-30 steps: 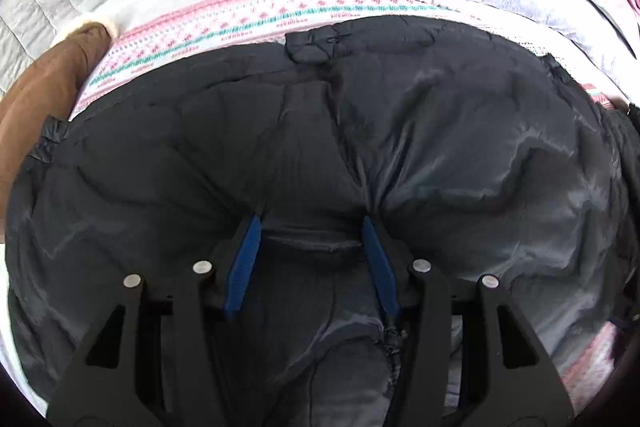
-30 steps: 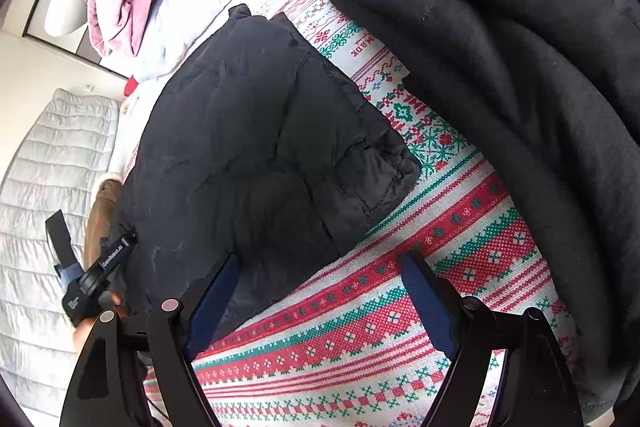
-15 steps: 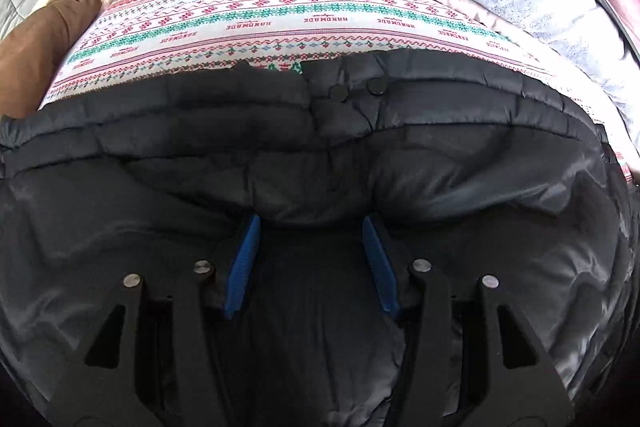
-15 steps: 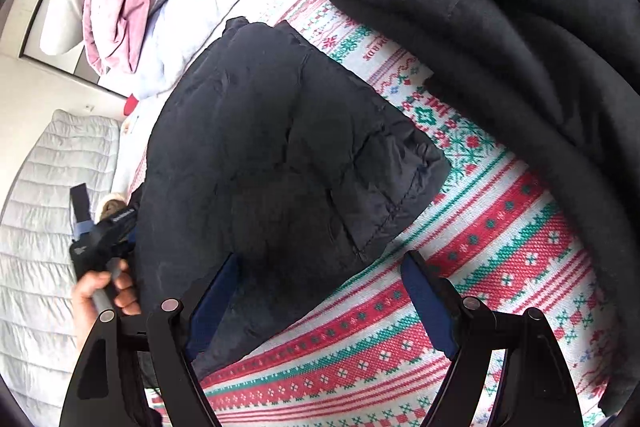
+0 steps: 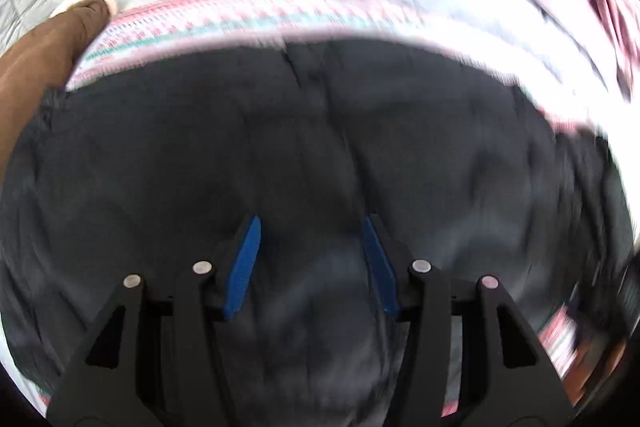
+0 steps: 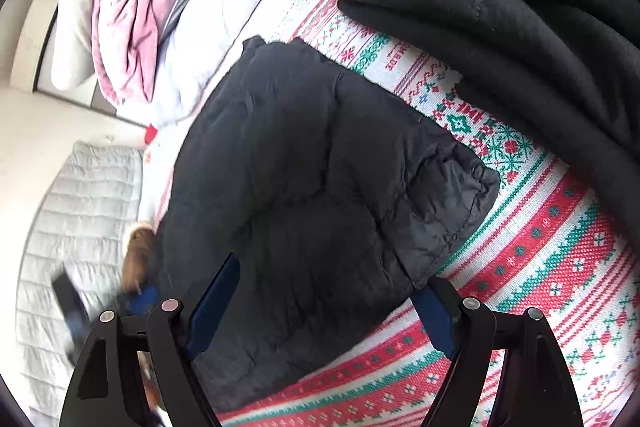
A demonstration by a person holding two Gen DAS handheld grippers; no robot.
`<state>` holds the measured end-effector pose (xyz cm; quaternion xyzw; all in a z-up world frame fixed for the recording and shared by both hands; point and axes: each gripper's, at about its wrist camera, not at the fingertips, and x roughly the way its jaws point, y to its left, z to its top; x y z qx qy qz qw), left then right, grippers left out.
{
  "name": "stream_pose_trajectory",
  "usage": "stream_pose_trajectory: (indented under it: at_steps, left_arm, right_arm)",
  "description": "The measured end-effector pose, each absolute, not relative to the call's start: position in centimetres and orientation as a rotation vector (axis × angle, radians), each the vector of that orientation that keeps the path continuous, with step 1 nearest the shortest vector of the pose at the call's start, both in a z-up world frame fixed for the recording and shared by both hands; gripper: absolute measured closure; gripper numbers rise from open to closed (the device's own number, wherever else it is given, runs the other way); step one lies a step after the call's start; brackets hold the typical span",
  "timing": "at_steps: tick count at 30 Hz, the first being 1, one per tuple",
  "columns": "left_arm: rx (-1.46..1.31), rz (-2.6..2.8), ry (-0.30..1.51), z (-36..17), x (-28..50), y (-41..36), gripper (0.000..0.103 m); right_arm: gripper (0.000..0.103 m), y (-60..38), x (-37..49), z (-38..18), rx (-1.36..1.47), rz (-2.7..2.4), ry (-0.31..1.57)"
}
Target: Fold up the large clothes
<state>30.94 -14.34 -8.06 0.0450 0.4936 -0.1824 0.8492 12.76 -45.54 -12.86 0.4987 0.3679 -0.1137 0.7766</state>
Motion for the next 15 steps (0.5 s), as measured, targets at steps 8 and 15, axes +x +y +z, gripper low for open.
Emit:
stream_pose_trajectory:
  at_steps: [8,15]
  left_arm:
    - [0.181,-0.375,0.987,-10.0,29.9,-15.1,0.047]
    - [0.179,-0.391,0.978,-10.0,29.4,-15.1,0.047]
  right_arm:
    - [0.042,-43.4,12.9,-10.4,0.955,-0.279,0.656]
    - [0.078,-41.2,12.3,-5.6,0.725,-0.249,0.523]
